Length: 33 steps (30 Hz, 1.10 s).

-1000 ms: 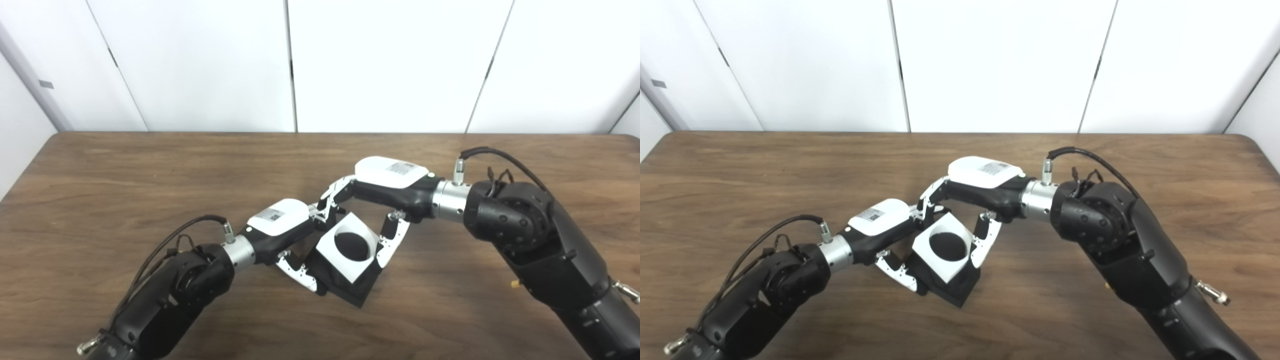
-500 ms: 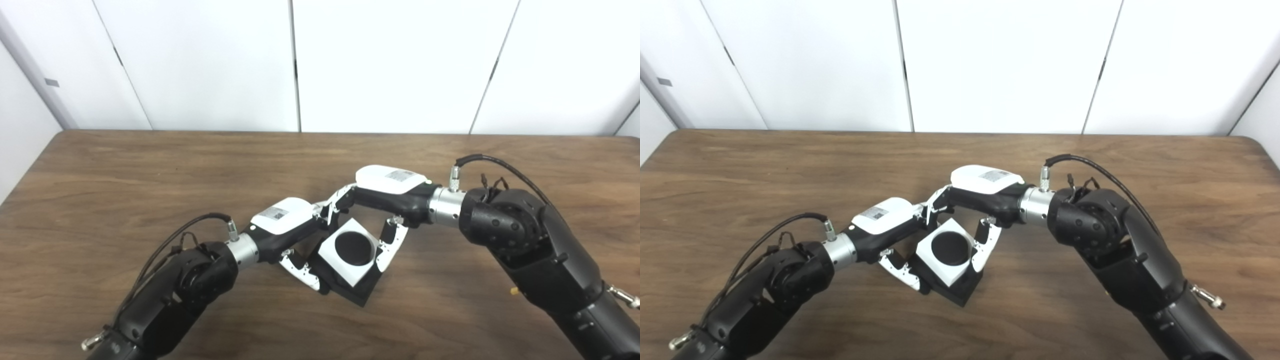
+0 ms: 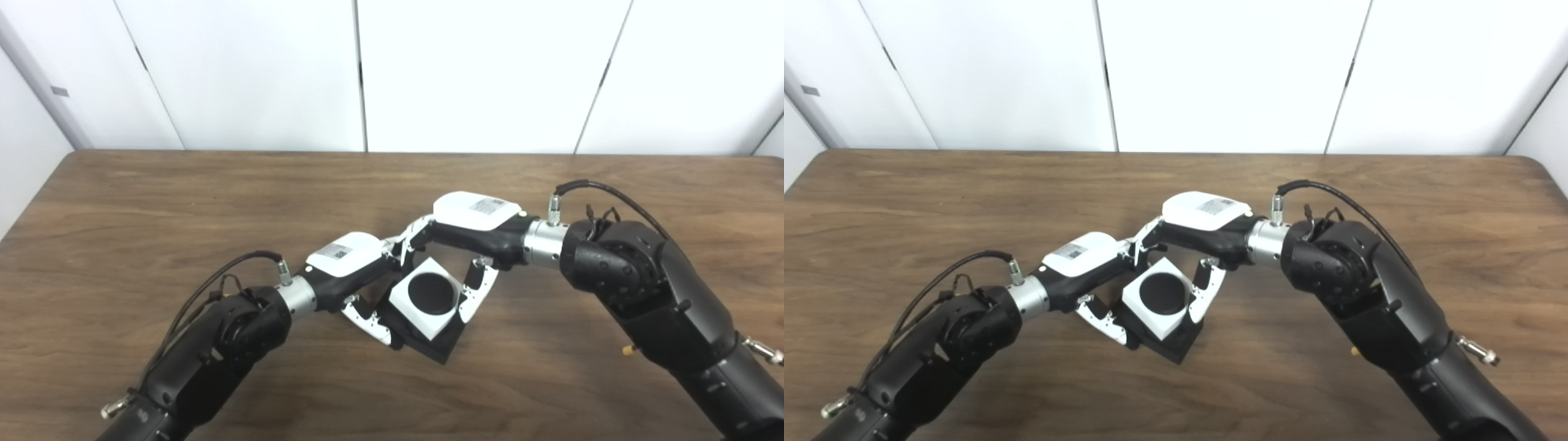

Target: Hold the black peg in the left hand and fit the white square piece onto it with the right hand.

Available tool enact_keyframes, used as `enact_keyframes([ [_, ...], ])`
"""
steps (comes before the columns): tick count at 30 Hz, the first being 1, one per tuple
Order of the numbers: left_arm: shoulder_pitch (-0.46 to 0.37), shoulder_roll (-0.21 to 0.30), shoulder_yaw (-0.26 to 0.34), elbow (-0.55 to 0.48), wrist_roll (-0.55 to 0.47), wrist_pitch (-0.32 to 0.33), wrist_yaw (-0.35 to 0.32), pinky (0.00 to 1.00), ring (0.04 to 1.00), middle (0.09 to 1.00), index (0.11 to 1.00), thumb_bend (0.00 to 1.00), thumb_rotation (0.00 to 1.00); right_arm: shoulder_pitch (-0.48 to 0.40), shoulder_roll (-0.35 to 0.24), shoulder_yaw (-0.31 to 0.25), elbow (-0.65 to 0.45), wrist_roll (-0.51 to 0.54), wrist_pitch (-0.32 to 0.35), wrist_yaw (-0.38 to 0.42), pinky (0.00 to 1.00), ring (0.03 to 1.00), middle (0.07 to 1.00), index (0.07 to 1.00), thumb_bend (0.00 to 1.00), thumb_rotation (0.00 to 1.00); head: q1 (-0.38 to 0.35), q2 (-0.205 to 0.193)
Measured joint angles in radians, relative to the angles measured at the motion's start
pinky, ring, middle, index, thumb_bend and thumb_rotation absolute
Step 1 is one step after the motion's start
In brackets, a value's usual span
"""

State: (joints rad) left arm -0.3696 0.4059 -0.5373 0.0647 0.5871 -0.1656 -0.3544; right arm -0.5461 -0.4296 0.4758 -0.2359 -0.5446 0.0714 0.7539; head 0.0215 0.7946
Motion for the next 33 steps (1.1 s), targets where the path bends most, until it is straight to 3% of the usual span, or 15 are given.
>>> enact_keyframes([
  [5, 0.000, -0.003, 0.000, -0.004, 0.000, 0.000, -0.002, 0.86, 0.975, 0.955, 0.491, 0.52, 0.07, 0.036, -0.017, 0.012, 0.029, -0.026, 0.012, 0.030, 0.72, 0.846, 0.859, 0.740, 0.92, 0.19, -0.002, 0.003],
  [15, 0.000, -0.003, 0.001, -0.004, 0.000, 0.000, -0.004, 0.86, 0.975, 0.954, 0.490, 0.52, 0.07, 0.040, -0.057, -0.027, 0.021, -0.022, 0.024, 0.040, 0.73, 0.852, 0.867, 0.743, 0.90, 0.17, -0.003, 0.003],
  [27, 0.000, -0.003, 0.002, -0.004, 0.000, -0.003, -0.004, 0.85, 0.970, 0.952, 0.490, 0.52, 0.07, 0.063, -0.118, -0.166, -0.004, 0.004, 0.043, 0.020, 0.70, 0.821, 0.839, 0.729, 0.85, 0.04, -0.011, -0.002],
  [33, 0.000, -0.002, 0.003, -0.004, 0.000, -0.003, -0.004, 0.84, 0.966, 0.950, 0.491, 0.52, 0.07, 0.101, -0.143, -0.237, -0.003, 0.012, 0.043, -0.025, 0.68, 0.803, 0.828, 0.719, 0.84, 0.03, -0.017, -0.002],
])
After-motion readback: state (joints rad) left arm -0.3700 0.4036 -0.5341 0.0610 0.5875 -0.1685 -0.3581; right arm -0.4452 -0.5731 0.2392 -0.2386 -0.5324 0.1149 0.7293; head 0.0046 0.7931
